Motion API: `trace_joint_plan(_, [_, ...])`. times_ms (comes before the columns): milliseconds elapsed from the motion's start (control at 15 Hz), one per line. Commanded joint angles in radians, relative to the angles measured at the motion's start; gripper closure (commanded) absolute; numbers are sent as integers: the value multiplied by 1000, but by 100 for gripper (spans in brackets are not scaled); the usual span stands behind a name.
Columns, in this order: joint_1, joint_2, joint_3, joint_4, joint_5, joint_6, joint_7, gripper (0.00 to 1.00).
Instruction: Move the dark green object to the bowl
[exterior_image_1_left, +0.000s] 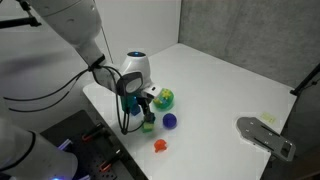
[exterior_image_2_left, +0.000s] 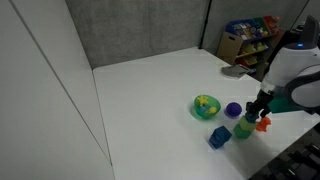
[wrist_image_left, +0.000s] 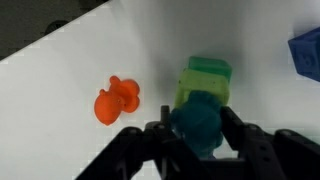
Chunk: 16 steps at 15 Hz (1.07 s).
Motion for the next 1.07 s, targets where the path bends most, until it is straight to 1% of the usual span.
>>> trace_joint_plan(0, [60, 9, -46, 33, -40, -13, 36, 75])
trace_joint_plan(67, [70, -2, -48, 36, -37, -23, 33, 83])
trace_joint_plan(200, [69, -45, -30, 36, -5, -62, -1, 92])
trace_joint_plan(267, [73, -62, -26, 41, -4, -84, -1, 91])
trace_joint_plan(333, [67, -85, -13, 45, 6, -115, -15, 93])
trace_joint_plan(400, [67, -101, -8, 52, -3, -135, -8, 92])
trace_joint_plan(600, [52, -133, 26, 107, -9, -209, 1, 94])
trace_joint_plan(667, [48, -133, 39, 133, -8, -235, 2, 93])
trace_joint_plan(800, [45, -123, 58, 192, -24, -272, 20, 94])
trace_joint_plan(1000, [43, -77, 83, 287, -23, -323, 20, 93])
